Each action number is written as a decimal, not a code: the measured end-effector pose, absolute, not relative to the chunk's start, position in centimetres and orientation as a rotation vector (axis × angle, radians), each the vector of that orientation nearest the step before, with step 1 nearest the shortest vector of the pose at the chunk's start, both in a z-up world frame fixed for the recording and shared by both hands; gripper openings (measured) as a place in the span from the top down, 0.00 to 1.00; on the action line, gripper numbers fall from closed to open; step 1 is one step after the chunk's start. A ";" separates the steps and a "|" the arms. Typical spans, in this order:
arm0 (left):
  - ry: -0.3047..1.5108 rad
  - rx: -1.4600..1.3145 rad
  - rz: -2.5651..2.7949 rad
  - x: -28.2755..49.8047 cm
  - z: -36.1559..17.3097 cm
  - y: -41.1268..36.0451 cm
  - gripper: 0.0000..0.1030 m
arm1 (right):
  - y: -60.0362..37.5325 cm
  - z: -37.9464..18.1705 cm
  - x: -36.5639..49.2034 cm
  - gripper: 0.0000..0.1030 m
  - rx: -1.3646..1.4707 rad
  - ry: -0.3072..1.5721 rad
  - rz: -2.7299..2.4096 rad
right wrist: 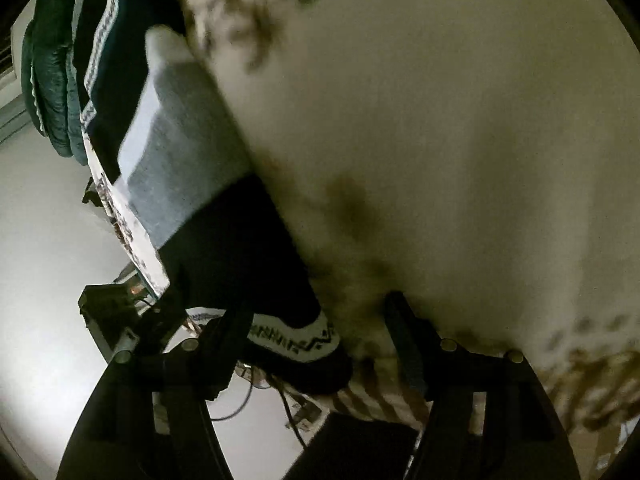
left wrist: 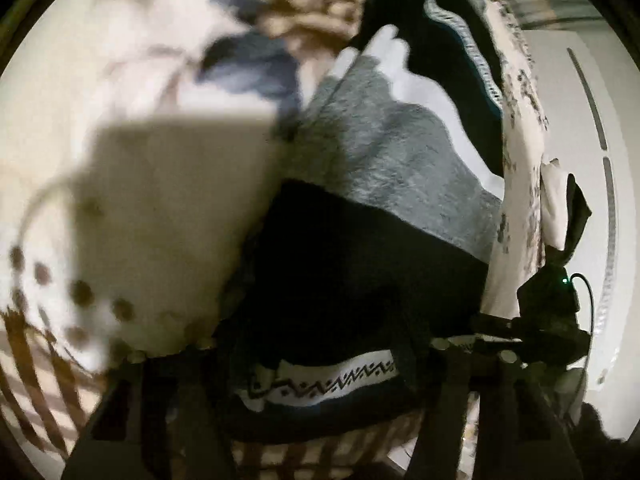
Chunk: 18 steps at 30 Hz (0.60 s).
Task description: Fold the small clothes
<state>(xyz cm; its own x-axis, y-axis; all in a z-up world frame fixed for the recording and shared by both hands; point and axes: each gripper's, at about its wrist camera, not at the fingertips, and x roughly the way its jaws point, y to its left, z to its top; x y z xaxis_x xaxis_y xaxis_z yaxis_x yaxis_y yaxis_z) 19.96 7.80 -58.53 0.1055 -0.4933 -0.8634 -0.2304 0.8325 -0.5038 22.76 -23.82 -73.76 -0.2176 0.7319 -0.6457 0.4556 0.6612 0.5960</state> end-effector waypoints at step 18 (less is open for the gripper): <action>1.457 -0.731 -0.267 17.6 -58.8 8.9 0.49 | -20.1 -71.3 19.2 0.62 0.809 1.831 0.337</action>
<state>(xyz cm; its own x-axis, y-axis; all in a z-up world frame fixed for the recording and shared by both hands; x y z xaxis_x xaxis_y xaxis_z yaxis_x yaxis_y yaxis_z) 17.64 8.93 -58.77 0.1306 -0.5831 -0.8018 -0.2610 0.7600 -0.5952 19.18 -20.06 -71.34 -0.2136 0.6677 -0.7132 0.3702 0.7309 0.5734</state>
